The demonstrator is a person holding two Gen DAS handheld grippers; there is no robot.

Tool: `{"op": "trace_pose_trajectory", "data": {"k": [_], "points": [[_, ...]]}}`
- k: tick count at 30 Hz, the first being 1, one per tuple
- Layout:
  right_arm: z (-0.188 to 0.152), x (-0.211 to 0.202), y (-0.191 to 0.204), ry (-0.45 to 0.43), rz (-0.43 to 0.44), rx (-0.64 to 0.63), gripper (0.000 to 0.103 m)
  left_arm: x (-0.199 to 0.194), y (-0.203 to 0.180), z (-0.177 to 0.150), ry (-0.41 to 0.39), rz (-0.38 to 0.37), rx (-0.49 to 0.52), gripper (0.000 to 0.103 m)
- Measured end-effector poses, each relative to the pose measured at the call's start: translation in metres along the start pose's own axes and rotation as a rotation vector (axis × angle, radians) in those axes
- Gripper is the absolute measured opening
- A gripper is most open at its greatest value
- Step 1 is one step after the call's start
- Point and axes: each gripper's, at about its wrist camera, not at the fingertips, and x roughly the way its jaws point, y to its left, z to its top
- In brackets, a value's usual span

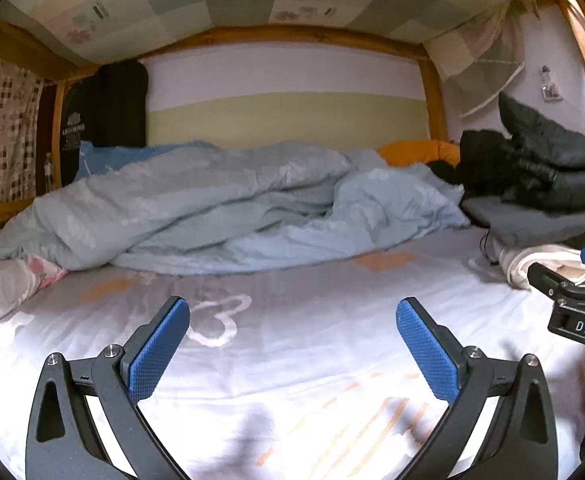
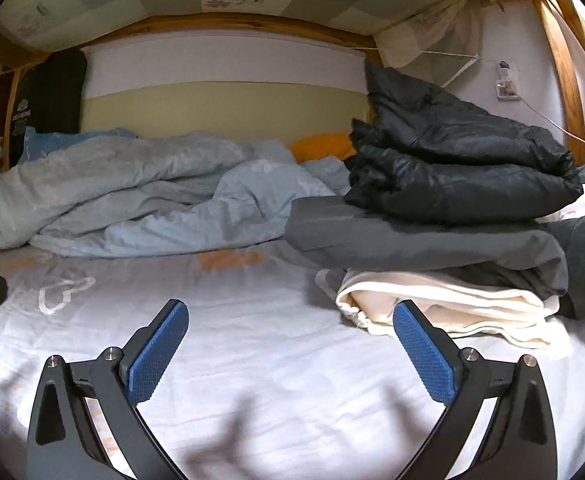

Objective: Fold large clothes

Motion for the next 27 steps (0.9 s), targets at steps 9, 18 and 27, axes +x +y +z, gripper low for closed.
{"op": "trace_pose_trajectory", "data": {"k": [9, 18, 27], "points": [[0.001, 0.007, -0.001, 0.016, -0.001, -0.011, 0.103, -0.016, 0.001, -0.003, -0.084, 0.059, -0.012, 0.103], [0.001, 0.007, -0.002, 0.009, -0.007, -0.005, 0.103, -0.015, 0.001, -0.002, -0.088, 0.068, -0.004, 0.103], [-0.001, 0.003, 0.0, 0.002, -0.016, -0.004, 0.103, -0.018, -0.016, -0.003, -0.096, 0.087, 0.088, 0.103]]}}
